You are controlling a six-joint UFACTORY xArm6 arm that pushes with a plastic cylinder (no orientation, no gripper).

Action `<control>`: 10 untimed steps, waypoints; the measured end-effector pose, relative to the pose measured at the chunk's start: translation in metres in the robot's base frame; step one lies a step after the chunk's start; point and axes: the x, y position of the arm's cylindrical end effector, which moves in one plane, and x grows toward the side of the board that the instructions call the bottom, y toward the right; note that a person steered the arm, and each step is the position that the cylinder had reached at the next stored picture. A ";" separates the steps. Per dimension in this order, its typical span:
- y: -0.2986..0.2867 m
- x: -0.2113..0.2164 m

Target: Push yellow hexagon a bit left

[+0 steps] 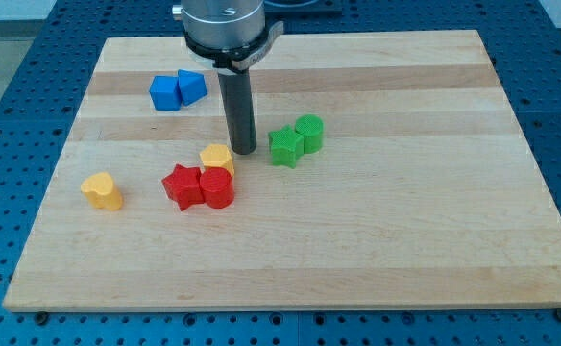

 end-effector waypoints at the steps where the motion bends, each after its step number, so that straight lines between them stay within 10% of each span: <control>1: 0.000 0.015; 10: -0.083 0.029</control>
